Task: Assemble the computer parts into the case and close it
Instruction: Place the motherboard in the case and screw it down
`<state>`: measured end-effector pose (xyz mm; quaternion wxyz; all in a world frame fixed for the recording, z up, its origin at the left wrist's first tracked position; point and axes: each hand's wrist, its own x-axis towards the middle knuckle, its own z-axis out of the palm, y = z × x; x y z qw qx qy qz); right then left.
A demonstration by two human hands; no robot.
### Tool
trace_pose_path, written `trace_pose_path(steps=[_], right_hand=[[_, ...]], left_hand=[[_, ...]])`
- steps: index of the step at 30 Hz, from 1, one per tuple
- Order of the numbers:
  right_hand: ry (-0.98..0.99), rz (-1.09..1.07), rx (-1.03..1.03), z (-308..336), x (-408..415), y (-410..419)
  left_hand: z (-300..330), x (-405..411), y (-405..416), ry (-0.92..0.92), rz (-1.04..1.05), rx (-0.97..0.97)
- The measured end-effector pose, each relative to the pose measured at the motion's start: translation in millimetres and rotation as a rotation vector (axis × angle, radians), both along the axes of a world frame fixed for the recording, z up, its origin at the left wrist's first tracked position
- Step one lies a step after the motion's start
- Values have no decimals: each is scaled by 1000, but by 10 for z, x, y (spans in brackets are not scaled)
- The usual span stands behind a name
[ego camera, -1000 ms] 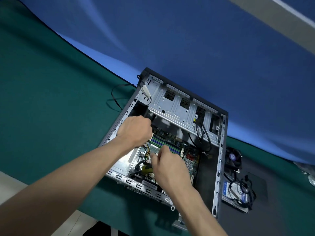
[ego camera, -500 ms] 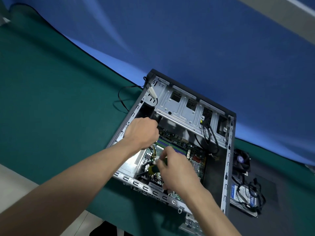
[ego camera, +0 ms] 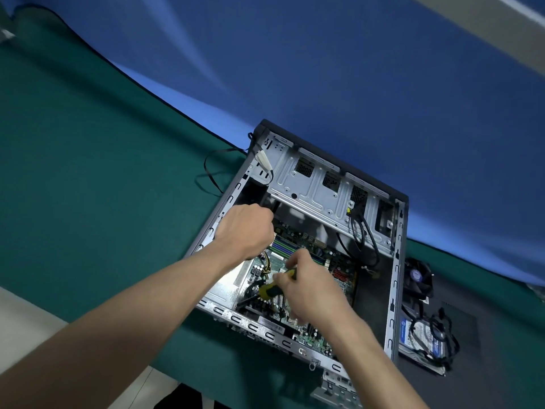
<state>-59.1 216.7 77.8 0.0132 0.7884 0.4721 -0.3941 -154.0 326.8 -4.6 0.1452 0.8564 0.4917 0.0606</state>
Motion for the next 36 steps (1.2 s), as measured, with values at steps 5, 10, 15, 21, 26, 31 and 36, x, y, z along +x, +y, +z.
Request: trace_pose_path(steps=[5,10,15,21,26,31,36], right_hand=[[75,44,-137,53,60,39],[12,44,-102,59,77,55],[59,52,-35,45,11,12],[50,78,-47,28,-20,22],[-183,69,111,-32,-103,-18],[104,31,-37,13,-27,19],[-170,89,184,-50,-111,-38]], left_hand=[[3,7,3,11,6,-5],[-11,9,19,25,3,-34],[-1,15,9,31,8,-38],[7,21,16,29,5,-38],[-3,13,20,18,2,-37],[0,19,18,18,0,-30],[13,15,17,30,2,-38]])
